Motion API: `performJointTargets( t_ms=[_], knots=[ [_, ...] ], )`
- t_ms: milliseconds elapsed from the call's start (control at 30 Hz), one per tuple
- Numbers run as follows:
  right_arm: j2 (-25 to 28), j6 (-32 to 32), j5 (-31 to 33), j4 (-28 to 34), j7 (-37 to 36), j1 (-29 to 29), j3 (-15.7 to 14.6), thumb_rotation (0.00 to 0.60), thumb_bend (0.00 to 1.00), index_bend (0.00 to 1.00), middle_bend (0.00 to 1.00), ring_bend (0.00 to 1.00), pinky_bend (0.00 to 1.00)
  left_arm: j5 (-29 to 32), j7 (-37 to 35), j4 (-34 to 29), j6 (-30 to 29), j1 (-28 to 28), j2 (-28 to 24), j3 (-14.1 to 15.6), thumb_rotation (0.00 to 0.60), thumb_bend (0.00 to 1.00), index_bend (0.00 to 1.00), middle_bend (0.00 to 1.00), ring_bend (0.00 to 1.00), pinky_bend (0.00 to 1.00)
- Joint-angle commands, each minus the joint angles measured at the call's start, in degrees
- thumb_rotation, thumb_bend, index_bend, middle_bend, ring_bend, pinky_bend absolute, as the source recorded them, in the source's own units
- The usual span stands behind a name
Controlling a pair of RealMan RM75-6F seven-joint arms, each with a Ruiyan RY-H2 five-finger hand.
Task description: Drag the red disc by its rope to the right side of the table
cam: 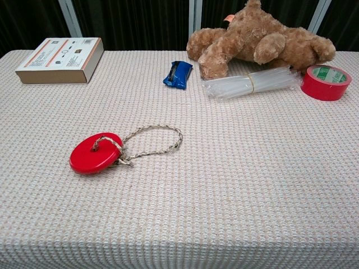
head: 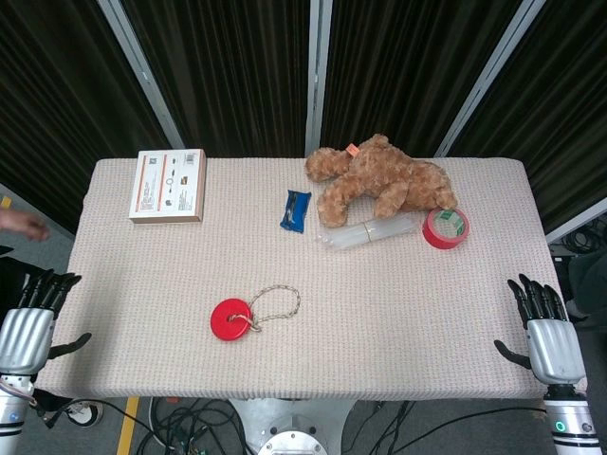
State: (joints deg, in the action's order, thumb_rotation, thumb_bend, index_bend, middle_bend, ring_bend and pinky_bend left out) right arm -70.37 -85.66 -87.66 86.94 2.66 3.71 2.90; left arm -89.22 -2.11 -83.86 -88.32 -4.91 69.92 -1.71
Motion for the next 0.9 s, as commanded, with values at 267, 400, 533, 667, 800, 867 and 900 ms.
performJointTargets(
  t_ms=[267, 400, 533, 667, 800, 867, 900],
  knots=[
    [0.34, 1.53, -0.94, 1.32, 0.74, 1.33, -0.12, 0.6, 0.05, 0.0, 0.0, 0.0, 0.0, 0.16, 0.21, -0.16, 0.24, -0.03, -0.16, 0.03, 0.6, 0.02, 0.16, 0.14, 0.02, 0.12],
    [0.45, 4.92, -2.58, 3.44, 1.72, 4.1, -0.22, 0.6, 0.05, 0.0, 0.0, 0.0, 0.0, 0.11, 0.13, -0.09, 0.42, -0.1, -0.01, 0.1, 0.6, 0.02, 0.16, 0.14, 0.02, 0.12],
    [0.6, 11.25, -5.04, 6.74, 3.98, 9.33, 0.08, 0.6, 0.05, 0.0, 0.0, 0.0, 0.0, -0.11, 0.34, 0.26, 0.18, 0.06, 0.32, 0.29, 0.6, 0.02, 0.16, 0.14, 0.02, 0.12],
    [-0.11, 18.29, -5.15, 9.55, 6.51, 15.21, 1.89, 0.6, 0.05, 0.0, 0.0, 0.0, 0.0, 0.21, 0.44, 0.61, 0.49, 0.07, 0.54, 0.31, 0.6, 0.02, 0.16, 0.14, 0.02, 0.12],
    [-2.15, 26.44, -2.37, 11.39, 8.8, 21.38, 4.23, 0.6, 0.05, 0.0, 0.0, 0.0, 0.0, 0.48, 0.4, 0.66, 0.56, 0.08, 0.61, 0.19, 0.6, 0.02, 0.16, 0.14, 0.02, 0.12],
    [-3.63, 30.37, -0.37, 12.01, 10.67, 24.31, 5.23, 0.6, 0.05, 0.0, 0.0, 0.0, 0.0, 0.57, 0.21, 0.86, 0.61, 0.16, 0.69, 0.25, 0.6, 0.02, 0.16, 0.14, 0.02, 0.12],
    [-4.49, 32.2, 0.67, 12.32, 11.96, 25.78, 5.65, 0.6, 0.05, 0.0, 0.0, 0.0, 0.0, 0.59, 0.22, 1.0, 0.63, 0.24, 0.71, 0.35, 0.6, 0.02, 0.16, 0.14, 0.02, 0.12]
  ],
)
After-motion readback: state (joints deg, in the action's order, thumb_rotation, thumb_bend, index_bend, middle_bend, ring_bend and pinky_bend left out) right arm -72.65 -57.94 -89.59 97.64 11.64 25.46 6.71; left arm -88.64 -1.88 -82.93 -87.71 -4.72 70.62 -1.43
